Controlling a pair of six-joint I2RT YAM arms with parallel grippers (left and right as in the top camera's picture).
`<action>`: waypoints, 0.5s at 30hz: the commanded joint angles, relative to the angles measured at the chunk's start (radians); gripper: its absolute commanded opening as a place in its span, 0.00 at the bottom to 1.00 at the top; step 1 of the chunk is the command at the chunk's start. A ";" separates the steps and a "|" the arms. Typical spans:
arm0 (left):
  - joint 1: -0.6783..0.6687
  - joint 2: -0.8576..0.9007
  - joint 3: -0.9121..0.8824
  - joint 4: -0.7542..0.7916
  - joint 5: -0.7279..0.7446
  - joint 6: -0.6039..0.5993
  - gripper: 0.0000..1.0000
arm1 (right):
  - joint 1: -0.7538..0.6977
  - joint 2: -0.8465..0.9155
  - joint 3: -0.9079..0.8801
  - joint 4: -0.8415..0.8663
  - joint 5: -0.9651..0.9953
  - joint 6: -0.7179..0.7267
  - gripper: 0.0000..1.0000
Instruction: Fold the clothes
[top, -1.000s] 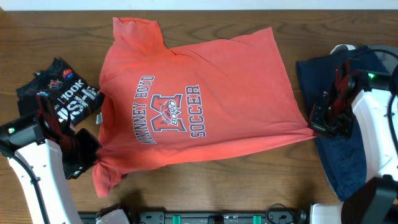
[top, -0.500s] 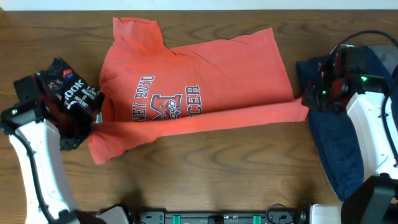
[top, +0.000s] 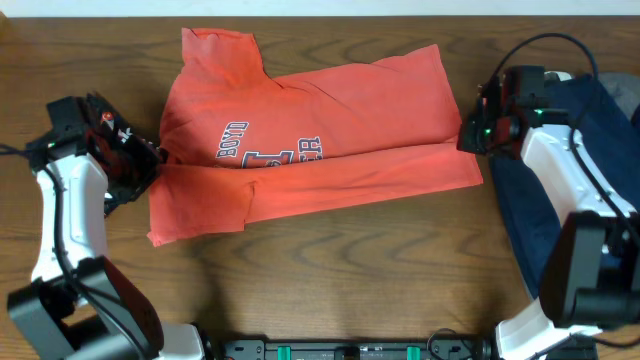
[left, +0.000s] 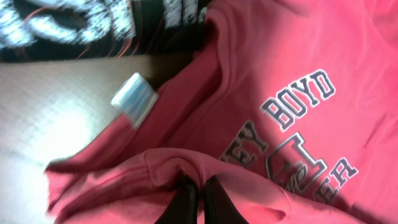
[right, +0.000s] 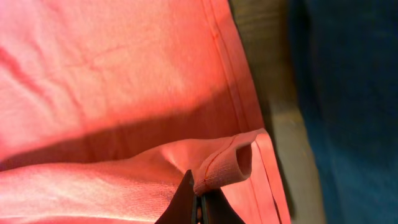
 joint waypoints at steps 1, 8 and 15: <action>-0.019 0.046 -0.003 0.034 0.000 -0.002 0.06 | 0.013 0.061 0.000 0.039 -0.002 -0.014 0.02; -0.049 0.106 -0.003 0.109 0.000 -0.002 0.06 | 0.013 0.110 0.000 0.155 -0.002 0.001 0.02; -0.049 0.101 0.009 0.169 0.018 0.012 0.27 | 0.004 0.110 0.000 0.234 -0.002 0.047 0.20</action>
